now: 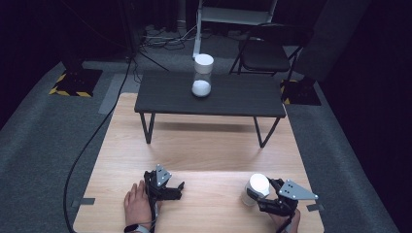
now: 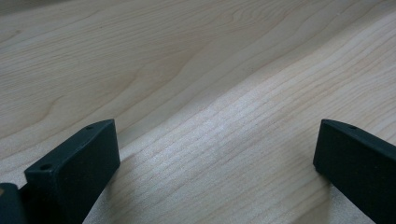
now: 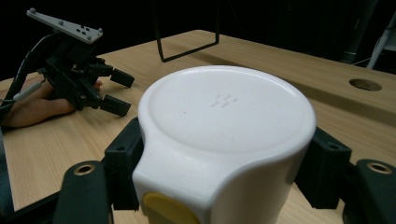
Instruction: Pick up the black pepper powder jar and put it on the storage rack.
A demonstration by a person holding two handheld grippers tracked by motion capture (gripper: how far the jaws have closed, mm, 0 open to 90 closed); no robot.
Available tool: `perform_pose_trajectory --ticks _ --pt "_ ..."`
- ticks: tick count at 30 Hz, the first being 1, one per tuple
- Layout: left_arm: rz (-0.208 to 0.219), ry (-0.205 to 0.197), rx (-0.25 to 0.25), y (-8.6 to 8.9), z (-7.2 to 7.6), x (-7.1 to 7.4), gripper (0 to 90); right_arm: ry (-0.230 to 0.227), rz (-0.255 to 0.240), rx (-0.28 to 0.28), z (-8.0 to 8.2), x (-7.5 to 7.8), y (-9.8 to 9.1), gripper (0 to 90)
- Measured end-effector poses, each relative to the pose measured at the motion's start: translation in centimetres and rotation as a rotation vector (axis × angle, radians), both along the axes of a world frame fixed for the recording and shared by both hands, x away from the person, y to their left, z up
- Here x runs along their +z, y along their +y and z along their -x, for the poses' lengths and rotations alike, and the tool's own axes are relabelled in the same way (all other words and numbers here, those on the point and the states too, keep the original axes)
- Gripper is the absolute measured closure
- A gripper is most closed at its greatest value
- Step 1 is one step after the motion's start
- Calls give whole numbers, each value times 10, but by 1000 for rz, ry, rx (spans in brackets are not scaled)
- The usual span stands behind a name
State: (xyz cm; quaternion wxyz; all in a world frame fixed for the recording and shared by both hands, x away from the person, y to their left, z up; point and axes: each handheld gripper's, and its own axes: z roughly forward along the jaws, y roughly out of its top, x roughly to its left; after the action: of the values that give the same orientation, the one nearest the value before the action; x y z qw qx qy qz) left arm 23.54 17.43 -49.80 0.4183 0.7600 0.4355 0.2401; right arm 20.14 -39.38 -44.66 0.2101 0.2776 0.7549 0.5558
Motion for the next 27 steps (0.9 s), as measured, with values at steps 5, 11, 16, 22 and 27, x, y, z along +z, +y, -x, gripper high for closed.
perform_pose_trajectory --ticks 5,11,16,22,27 --pt "0 0 0 0 0 0 0 0 24 -15 -8 13 9 300" --pt "1 0 -1 0 0 0 0 -10 44 -20 -23 35 18 300" --pt "0 -1 -3 0 -1 0 0 -9 35 -15 -41 54 22 300" --pt "0 -1 -4 0 -1 0 0 -12 28 -23 -61 79 29 300" --pt "-1 -1 -4 0 -1 0 0 -14 7 -30 -77 97 32 300"
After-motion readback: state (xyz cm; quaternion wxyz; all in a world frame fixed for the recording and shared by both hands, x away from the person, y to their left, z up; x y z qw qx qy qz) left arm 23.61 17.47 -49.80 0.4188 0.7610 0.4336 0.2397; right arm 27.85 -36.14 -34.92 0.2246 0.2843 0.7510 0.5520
